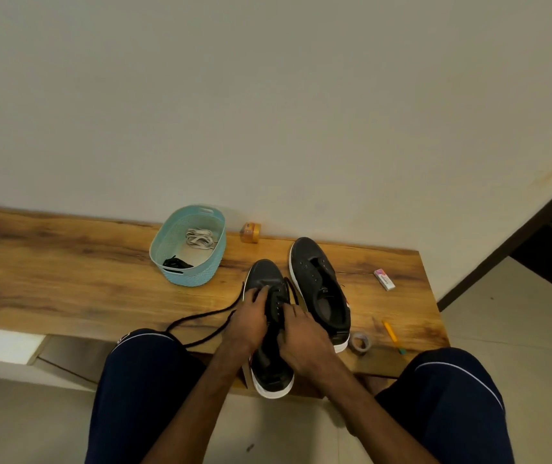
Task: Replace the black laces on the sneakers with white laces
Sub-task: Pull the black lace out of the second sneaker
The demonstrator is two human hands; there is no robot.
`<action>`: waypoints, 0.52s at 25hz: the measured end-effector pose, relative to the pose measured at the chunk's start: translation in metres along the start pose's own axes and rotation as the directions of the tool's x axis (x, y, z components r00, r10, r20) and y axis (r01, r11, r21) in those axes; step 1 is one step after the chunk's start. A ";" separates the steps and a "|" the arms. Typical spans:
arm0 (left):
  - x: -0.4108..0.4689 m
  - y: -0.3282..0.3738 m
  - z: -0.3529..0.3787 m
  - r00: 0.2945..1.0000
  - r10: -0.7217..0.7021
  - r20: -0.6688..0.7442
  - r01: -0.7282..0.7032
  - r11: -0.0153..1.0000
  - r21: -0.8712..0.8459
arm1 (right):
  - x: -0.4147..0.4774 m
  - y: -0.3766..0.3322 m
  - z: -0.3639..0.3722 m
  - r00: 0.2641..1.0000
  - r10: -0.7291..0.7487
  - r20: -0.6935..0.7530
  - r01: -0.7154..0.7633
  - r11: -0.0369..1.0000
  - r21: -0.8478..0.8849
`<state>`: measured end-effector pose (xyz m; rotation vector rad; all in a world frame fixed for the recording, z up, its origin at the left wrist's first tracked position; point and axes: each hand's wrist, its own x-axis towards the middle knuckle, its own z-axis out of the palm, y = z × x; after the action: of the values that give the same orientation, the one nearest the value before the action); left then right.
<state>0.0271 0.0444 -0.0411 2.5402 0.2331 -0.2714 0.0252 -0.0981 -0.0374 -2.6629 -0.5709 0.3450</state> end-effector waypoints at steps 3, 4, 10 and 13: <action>-0.006 0.003 0.002 0.999 -0.018 0.035 0.018 1.000 0.010 | -0.002 0.000 0.013 0.999 -0.012 0.052 0.013 0.999 -0.030; -0.004 0.005 -0.003 0.999 -0.031 0.014 0.031 1.000 -0.001 | -0.004 0.000 0.017 0.999 -0.014 0.048 0.014 1.000 -0.008; 0.015 0.017 -0.013 0.986 -0.120 -0.115 0.136 0.980 0.143 | -0.014 0.006 0.029 0.997 0.066 -0.038 -0.063 0.995 0.079; 0.023 0.011 -0.015 0.904 -0.415 -0.102 0.351 0.857 -0.377 | -0.011 0.002 0.030 0.995 0.080 -0.068 -0.079 0.997 0.008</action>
<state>0.0538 0.0463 -0.0286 2.1429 0.7959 -0.1331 0.0066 -0.0948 -0.0630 -2.6856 -0.4433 0.2765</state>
